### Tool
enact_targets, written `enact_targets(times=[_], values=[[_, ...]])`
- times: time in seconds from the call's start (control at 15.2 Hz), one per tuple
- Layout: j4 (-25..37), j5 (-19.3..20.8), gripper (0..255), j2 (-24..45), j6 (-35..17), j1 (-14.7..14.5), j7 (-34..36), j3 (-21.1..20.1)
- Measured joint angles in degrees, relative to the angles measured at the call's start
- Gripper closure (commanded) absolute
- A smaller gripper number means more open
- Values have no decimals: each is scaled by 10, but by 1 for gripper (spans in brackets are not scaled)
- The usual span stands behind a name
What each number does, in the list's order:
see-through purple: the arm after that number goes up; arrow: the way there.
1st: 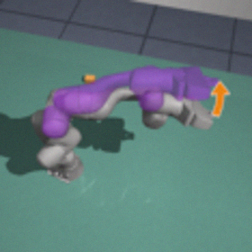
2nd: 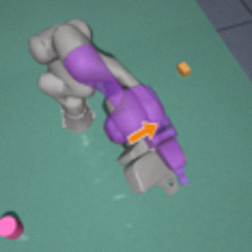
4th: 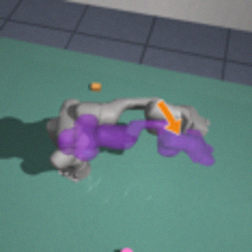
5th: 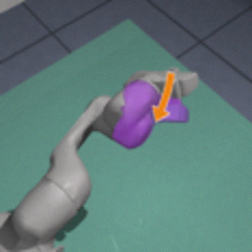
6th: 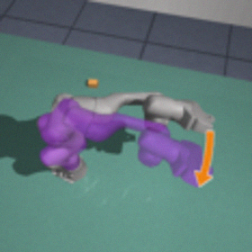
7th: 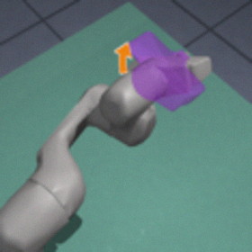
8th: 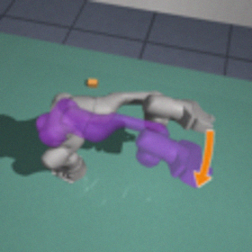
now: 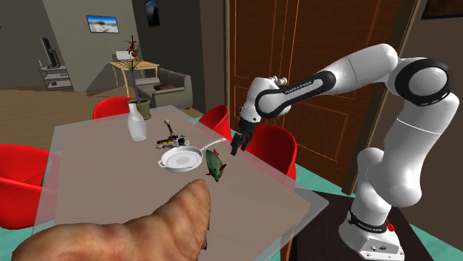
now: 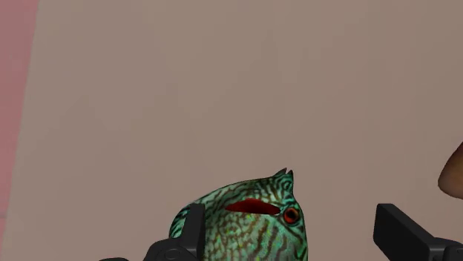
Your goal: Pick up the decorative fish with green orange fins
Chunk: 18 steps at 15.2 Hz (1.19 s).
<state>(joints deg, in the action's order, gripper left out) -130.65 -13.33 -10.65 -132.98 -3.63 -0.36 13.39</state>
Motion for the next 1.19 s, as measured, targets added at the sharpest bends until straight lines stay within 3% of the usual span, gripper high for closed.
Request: enact_targets(times=[0.46,0.99,1.06,1.19], values=[[77,-151,0,145,-51,-7,-88,18],[72,-204,0,191,-92,-4,-134,10],[72,-206,255,193,-94,-4,-135,9],[72,-208,255,194,-95,-4,-136,9]])
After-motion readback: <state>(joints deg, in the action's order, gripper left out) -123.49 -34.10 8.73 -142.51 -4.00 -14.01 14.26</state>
